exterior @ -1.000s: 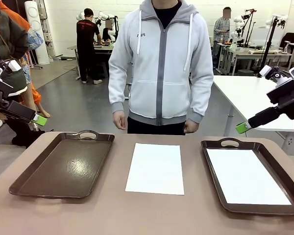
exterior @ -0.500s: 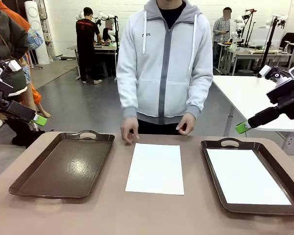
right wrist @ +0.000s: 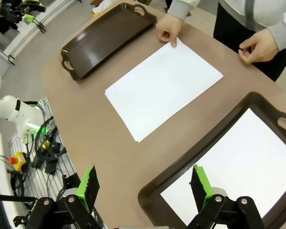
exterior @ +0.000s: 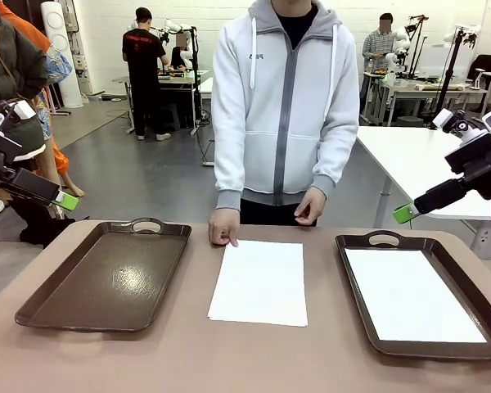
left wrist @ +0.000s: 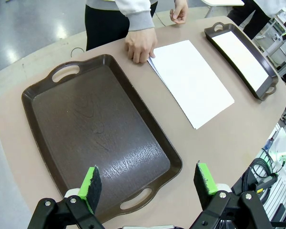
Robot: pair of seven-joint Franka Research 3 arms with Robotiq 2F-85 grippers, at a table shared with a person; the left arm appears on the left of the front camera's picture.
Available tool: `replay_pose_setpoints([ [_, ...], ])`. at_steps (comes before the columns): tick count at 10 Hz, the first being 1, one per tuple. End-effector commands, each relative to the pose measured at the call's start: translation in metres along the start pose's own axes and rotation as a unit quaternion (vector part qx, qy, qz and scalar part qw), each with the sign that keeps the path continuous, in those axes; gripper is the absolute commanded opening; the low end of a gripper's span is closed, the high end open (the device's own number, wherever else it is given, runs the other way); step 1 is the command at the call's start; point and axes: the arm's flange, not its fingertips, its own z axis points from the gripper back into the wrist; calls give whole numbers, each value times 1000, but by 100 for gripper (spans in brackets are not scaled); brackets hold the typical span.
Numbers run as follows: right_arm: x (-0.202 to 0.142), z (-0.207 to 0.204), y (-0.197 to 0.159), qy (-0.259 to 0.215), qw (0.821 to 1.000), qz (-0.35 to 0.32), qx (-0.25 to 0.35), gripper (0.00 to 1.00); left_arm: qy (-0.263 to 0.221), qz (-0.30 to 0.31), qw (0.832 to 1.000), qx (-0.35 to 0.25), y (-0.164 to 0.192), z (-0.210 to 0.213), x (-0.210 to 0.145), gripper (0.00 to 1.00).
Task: Sort the A4 documents.
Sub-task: Receive the A4 Paper.
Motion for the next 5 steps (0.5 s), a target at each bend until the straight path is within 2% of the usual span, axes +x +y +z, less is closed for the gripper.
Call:
replay_pose_setpoints([
  [1,1,-2,1,1,1000,3,2,100,-2,2,1000,-6,1,0,0,100],
  [5,1,-2,1,1,1000,3,2,100,-2,2,1000,-6,1,0,0,100],
])
